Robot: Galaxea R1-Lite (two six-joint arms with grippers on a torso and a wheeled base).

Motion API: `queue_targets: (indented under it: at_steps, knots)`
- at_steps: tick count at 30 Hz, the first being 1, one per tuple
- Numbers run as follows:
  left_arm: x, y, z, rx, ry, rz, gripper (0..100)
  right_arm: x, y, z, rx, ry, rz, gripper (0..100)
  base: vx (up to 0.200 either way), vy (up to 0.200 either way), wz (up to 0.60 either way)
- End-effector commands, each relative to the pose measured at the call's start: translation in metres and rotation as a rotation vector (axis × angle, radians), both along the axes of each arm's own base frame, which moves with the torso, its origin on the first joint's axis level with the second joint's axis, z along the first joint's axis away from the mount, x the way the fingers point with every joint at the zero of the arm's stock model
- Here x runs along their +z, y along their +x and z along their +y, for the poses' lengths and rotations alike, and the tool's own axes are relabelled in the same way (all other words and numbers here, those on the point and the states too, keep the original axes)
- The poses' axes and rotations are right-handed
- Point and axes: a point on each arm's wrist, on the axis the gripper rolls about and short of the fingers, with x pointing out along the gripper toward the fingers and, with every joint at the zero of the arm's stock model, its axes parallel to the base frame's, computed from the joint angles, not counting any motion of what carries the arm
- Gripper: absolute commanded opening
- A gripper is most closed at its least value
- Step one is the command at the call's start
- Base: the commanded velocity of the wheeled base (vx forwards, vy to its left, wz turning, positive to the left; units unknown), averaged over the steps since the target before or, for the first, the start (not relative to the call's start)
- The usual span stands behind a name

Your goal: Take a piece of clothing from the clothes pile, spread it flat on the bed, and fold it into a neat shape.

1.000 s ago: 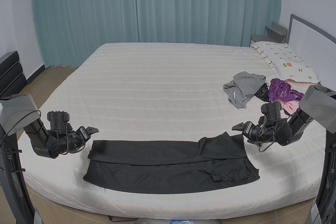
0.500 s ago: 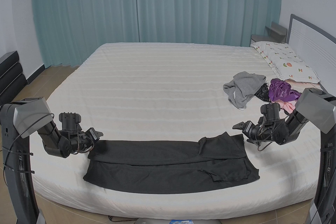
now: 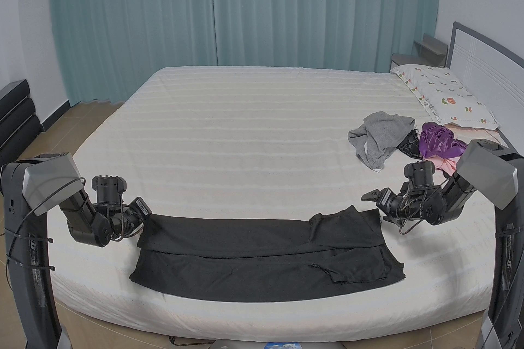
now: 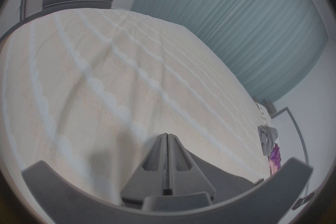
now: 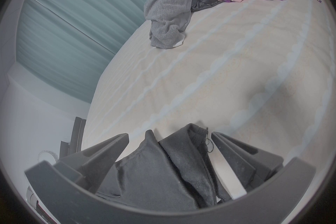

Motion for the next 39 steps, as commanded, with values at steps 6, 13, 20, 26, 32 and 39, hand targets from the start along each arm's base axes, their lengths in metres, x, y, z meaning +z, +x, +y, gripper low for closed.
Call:
queue_targets:
  at_steps: [6,13,20,26,32,39]
  knots:
    - [-0.002,-0.001,0.001,0.011,-0.011,0.001,0,-0.007,0.004,0.002,0.006,0.003,0.007,100,0.000,0.000,0.00]
    - [-0.003,-0.002,0.000,0.006,-0.014,0.006,0,-0.010,0.006,0.006,0.008,-0.006,0.014,0,0.000,0.000,0.00]
    - [-0.003,-0.003,0.000,0.008,-0.015,0.009,0,-0.008,0.005,0.007,-0.006,-0.024,0.016,0,0.000,0.000,0.00]
    - [-0.003,-0.003,0.000,0.008,-0.015,0.009,0,-0.007,0.007,-0.001,-0.045,-0.047,0.010,0,0.000,0.000,0.00]
    - [-0.003,-0.004,-0.001,0.005,-0.016,0.011,0,-0.008,0.005,-0.002,-0.042,-0.041,0.018,0,0.000,0.000,0.00]
    - [0.000,-0.003,0.000,0.008,-0.020,0.005,100,-0.002,0.002,-0.005,-0.045,-0.027,0.012,100,0.000,0.000,0.00]
